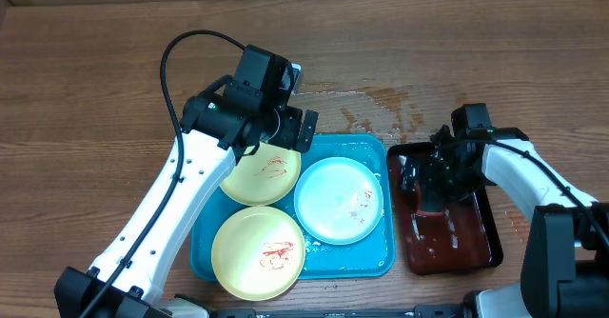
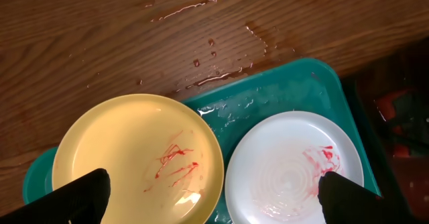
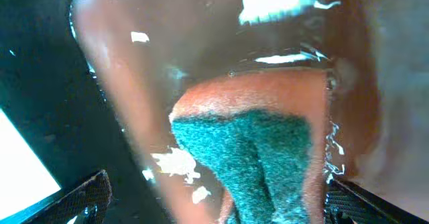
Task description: Clean dirty plates on tray and stack at the side
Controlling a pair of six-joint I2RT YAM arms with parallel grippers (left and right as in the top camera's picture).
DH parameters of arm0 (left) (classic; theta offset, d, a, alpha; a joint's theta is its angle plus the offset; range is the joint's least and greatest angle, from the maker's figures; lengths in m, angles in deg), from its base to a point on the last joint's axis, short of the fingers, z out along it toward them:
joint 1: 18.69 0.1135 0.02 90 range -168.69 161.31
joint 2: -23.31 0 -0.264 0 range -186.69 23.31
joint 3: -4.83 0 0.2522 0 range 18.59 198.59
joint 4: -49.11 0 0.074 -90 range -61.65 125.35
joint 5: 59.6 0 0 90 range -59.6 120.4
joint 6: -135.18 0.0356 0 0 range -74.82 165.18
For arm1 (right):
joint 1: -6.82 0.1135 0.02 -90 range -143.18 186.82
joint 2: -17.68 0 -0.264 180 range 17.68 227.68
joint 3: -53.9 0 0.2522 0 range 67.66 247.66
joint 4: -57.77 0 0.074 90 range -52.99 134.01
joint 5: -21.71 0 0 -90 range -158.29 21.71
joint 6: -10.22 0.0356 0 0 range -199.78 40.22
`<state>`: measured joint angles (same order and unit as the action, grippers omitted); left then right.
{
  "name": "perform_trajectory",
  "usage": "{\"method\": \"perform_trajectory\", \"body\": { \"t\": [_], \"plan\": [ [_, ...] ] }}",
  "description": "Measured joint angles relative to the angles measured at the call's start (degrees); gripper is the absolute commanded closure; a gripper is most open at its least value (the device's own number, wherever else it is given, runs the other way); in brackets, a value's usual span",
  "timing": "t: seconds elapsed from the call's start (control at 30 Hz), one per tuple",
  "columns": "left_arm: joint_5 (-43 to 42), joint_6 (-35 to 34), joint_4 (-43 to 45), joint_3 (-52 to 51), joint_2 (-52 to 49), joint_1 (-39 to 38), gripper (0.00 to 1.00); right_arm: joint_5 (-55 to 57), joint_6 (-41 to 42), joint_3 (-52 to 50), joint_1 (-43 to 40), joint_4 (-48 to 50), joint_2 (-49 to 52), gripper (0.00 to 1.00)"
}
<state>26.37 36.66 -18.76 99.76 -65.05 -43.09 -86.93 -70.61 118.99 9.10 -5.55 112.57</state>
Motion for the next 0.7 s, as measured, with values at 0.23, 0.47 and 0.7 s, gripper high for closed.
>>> {"method": "perform_trajectory", "body": {
  "t": [0.23,0.47,0.7],
  "plan": [
    [0.00,0.00,-0.09,-0.02,0.00,0.00,0.00,3.39,4.83,0.00,0.07,-0.22,0.00,0.00],
    [0.00,0.00,-0.09,-0.02,0.00,0.00,0.00,6.03,6.78,0.00,0.13,-0.17,0.00,0.45],
    [0.00,0.00,-0.09,-0.02,0.00,0.00,0.00,7.56,7.19,-0.04,0.11,-0.15,0.15,0.57]
  ]
}}
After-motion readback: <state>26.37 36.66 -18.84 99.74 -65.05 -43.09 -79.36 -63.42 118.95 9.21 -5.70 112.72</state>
